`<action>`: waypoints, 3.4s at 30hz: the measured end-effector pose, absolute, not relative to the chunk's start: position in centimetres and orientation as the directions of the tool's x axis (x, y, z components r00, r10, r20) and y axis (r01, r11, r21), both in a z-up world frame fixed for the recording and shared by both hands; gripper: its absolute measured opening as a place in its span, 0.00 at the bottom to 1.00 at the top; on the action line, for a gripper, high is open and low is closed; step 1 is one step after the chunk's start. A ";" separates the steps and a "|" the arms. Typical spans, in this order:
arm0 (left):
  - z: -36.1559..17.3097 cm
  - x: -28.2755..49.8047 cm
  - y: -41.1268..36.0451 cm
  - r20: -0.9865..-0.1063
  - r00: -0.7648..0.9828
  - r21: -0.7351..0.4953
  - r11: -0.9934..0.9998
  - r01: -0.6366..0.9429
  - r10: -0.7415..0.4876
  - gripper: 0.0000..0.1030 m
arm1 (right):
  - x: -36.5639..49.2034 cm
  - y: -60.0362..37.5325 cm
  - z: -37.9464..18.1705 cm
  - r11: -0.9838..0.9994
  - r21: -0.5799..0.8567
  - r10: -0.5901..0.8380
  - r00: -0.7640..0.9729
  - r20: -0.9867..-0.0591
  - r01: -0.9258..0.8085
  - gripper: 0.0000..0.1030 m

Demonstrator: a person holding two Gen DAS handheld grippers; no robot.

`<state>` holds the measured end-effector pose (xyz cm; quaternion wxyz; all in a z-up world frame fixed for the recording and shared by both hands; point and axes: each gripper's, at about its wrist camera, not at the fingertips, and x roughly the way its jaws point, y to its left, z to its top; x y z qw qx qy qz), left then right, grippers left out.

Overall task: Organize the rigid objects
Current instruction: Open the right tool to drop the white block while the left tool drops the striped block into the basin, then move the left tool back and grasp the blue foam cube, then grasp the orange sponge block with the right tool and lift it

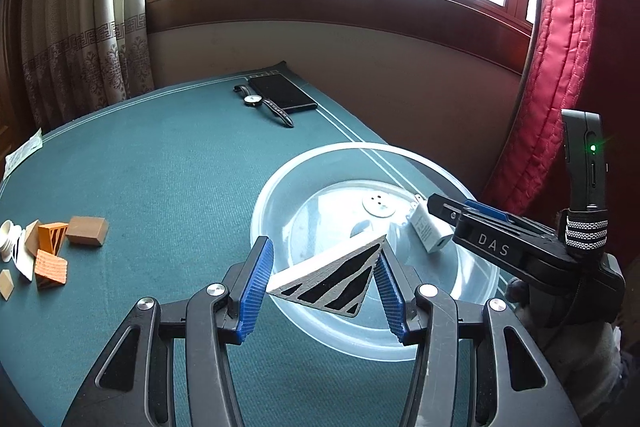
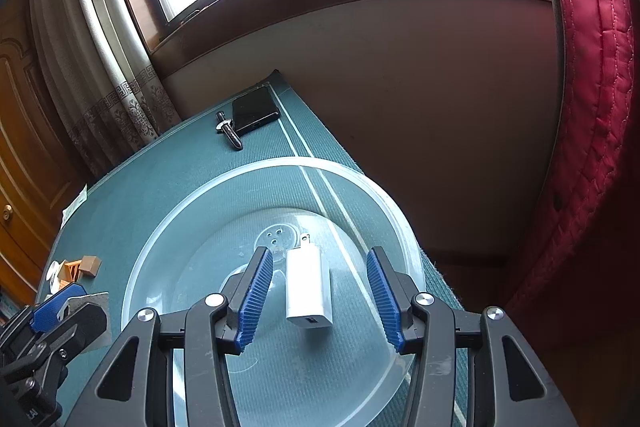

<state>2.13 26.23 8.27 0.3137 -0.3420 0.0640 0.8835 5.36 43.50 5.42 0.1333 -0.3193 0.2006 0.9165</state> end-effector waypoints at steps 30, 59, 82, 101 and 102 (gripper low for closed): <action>6.9 0.6 19.4 -0.665 -0.622 -0.145 -0.888 -0.436 0.414 0.66 | 5.2 39.5 6.5 -0.909 0.255 0.109 -0.780 -0.616 -0.329 0.57; 4.9 4.2 0.8 -0.700 -0.709 -0.096 -0.995 -0.027 0.086 0.66 | 1.9 23.6 7.1 -0.972 0.231 -0.181 -0.757 -0.628 0.041 0.60; 1.0 8.2 -4.4 -0.768 -0.638 -0.026 -0.993 0.117 -0.055 0.50 | 2.1 19.5 5.2 -0.964 0.231 -0.256 -0.681 -0.686 0.130 0.61; 2.1 6.4 -3.8 -0.712 -0.702 -0.074 -0.993 0.093 -0.013 0.30 | 0.0 16.0 5.5 -0.950 0.183 -0.305 -0.637 -0.708 0.252 0.60; 2.1 6.2 -3.7 -0.710 -0.704 -0.077 -0.993 0.093 -0.011 0.30 | -0.3 15.5 5.5 -0.950 0.171 -0.303 -0.637 -0.709 0.262 0.60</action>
